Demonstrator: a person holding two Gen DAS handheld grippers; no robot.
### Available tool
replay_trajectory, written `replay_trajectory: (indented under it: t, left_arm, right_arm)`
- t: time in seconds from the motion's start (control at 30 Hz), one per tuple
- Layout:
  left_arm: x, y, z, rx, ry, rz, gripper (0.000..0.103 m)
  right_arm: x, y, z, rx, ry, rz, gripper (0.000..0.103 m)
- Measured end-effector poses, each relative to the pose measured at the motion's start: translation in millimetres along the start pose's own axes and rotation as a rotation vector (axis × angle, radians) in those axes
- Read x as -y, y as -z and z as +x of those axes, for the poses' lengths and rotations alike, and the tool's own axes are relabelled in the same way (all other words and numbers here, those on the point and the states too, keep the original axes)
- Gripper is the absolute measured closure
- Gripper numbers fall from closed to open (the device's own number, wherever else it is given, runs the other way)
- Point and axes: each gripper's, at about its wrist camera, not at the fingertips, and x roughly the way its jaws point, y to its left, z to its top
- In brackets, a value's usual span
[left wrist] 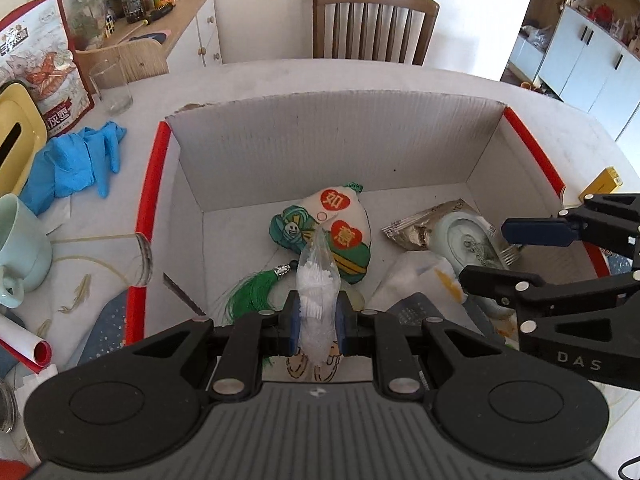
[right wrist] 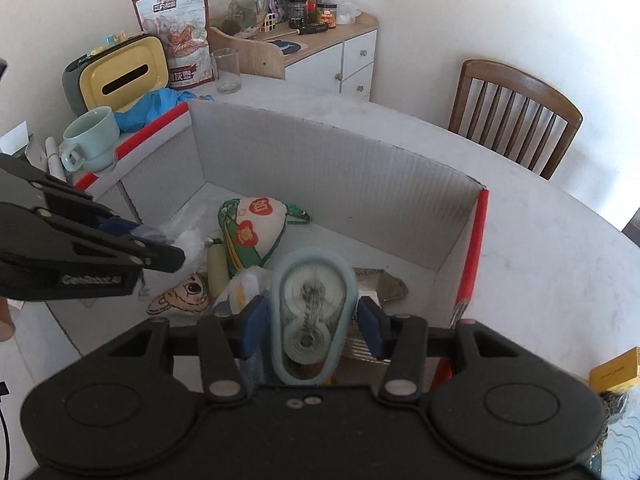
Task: Organize objects
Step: 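Carry the plastic bag and tape dispenser over the red box and lower them, then open both grippers to release the bag and dispenser into the box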
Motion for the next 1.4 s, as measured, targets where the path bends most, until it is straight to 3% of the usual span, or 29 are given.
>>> replay_trajectory:
  t: [0.7,0.93,1.07,1.23,1.4]
  left_arm:
    - [12.1,8.2,-19.1,0.036,-0.017,0.030,0.084]
    - [15.9,11.0,-41.5,0.091,0.015,0.009,0.070]
    - [19.9,13.5,-57.1,0.135,0.019,0.013,0.046]
    - [24.5,15.3,-73.4,0.164,0.037,0.009,0.044]
    - [35.2,17.9,-88.9,0.190,0.040,0.019,0.035]
  right_arm:
    - [2.7,1.2,-43.8,0.037,-0.044,0.010,0.050]
    - [4.0,3.0,-70.9,0.074,-0.058,0.023,0.042]
    - [2.7,2.5,-87.8,0.099,-0.067,0.020,0.040]
    - [0.8,4.4,-108.9,0.133,-0.082,0.017,0.035]
    - [2.3,9.2,-127.5,0.163,-0.095,0.016,0.029]
